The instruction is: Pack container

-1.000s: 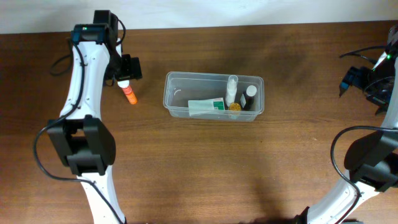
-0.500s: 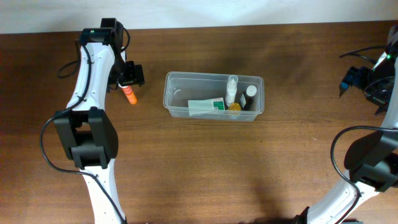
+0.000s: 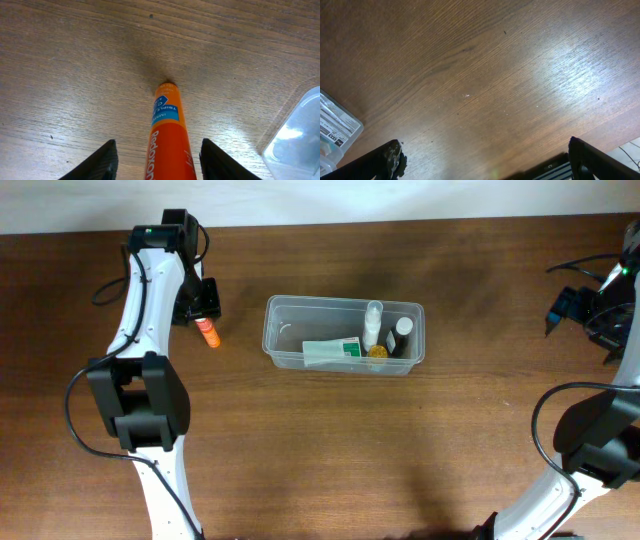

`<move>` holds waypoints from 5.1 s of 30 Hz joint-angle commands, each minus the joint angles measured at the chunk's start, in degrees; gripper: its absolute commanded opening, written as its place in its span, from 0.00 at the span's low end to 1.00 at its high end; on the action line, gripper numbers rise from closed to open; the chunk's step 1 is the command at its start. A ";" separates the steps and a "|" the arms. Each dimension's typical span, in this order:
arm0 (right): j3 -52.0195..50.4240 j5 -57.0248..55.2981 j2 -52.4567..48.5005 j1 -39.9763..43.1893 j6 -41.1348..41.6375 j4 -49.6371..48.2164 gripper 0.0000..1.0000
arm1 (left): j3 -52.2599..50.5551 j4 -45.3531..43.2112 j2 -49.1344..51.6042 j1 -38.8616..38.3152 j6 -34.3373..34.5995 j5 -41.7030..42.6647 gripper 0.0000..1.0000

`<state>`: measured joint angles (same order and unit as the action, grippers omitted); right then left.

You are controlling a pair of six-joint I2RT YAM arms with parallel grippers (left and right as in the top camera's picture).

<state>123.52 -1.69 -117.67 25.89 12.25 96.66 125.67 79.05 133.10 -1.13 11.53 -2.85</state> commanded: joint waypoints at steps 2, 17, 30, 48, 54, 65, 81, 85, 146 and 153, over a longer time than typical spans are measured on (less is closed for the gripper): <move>0.00 -0.90 2.12 0.00 0.50 0.00 0.98 | -0.17 0.07 0.35 -0.22 0.22 0.57 0.47; 0.00 -0.92 2.12 0.00 0.50 0.02 0.98 | -0.15 0.48 0.33 -0.22 0.79 2.05 0.23; 0.00 -0.90 2.12 0.00 0.50 0.00 0.98 | 13.81 8.90 0.28 -0.22 0.79 2.27 0.22; 0.00 -0.92 2.12 0.00 0.50 0.02 0.98 | 41.00 17.64 -3.58 -13.90 0.59 15.65 0.18; 0.00 -0.90 2.12 0.00 0.50 0.02 0.98 | 40.98 17.03 -3.56 -20.79 0.83 11.04 0.19; 0.00 -0.92 2.12 0.00 0.50 0.00 0.98 | 35.78 12.94 -3.45 -28.13 3.21 2.62 0.20; 0.00 -0.92 2.12 0.00 0.50 0.02 0.98 | 21.79 2.45 -3.45 -30.38 5.57 2.62 0.20; 0.00 -0.90 2.12 0.00 0.50 0.02 0.98 | 19.43 1.07 -3.45 -30.38 5.60 2.62 0.20; 0.00 -0.90 2.12 0.00 0.50 0.02 0.98 | 3.67 -14.10 -0.22 -30.75 7.30 4.11 0.20; 0.00 -0.90 2.12 0.00 0.50 0.00 0.98 | 3.67 -13.99 1.57 -30.99 7.30 4.15 0.20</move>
<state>123.52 -1.69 -117.67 25.89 12.25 96.68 129.51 65.25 132.79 -31.62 18.06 0.62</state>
